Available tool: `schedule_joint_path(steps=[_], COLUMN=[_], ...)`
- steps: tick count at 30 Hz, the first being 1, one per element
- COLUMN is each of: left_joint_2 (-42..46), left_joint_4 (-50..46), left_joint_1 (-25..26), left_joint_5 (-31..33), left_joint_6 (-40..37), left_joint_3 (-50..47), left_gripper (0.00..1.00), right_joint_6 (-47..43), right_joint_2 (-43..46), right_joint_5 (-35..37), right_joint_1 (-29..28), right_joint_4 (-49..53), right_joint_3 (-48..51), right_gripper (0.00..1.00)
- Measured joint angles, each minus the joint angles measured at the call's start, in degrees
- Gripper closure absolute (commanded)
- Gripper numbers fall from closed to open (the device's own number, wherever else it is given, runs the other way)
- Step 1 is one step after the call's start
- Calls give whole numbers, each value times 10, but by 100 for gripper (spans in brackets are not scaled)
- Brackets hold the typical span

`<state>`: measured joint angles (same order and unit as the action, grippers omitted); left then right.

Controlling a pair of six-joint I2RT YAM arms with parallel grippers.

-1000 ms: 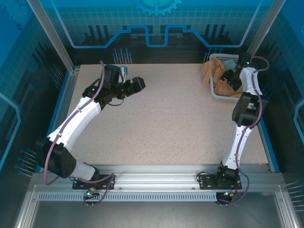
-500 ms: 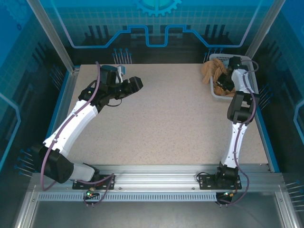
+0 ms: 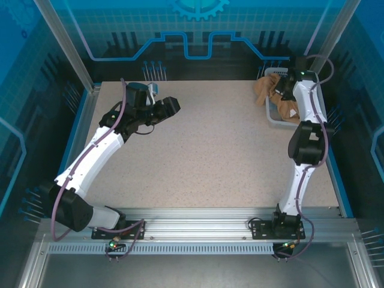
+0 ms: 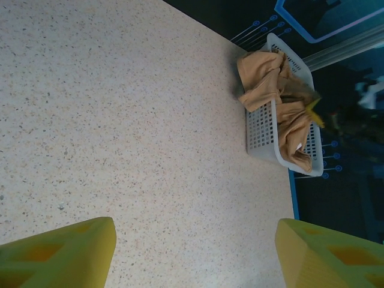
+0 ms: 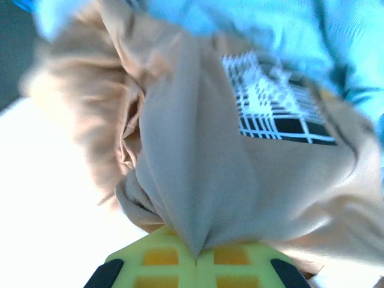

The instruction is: Fold and stack the t-shirts

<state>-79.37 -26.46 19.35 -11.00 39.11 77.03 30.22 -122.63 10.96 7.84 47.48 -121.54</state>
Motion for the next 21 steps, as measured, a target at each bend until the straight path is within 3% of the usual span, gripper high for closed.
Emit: schedule_joint_path(steps=[8, 14, 21], left_joint_2=[-9, -9, 14], left_joint_4=[-5, -44, -106], left_joint_1=[0, 0, 0], left_joint_5=[5, 60, 156], left_joint_6=[0, 0, 0], left_joint_3=[0, 4, 7], left_gripper=[30, 30, 28], right_joint_6=[-10, -19, -25], right_joint_2=[143, 212, 252], right_joint_5=[-21, -70, -111], right_joint_1=[-49, -108, -240], right_joint_4=[-68, -112, -125], right_joint_3=[23, 19, 17], right_gripper=[100, 100, 100])
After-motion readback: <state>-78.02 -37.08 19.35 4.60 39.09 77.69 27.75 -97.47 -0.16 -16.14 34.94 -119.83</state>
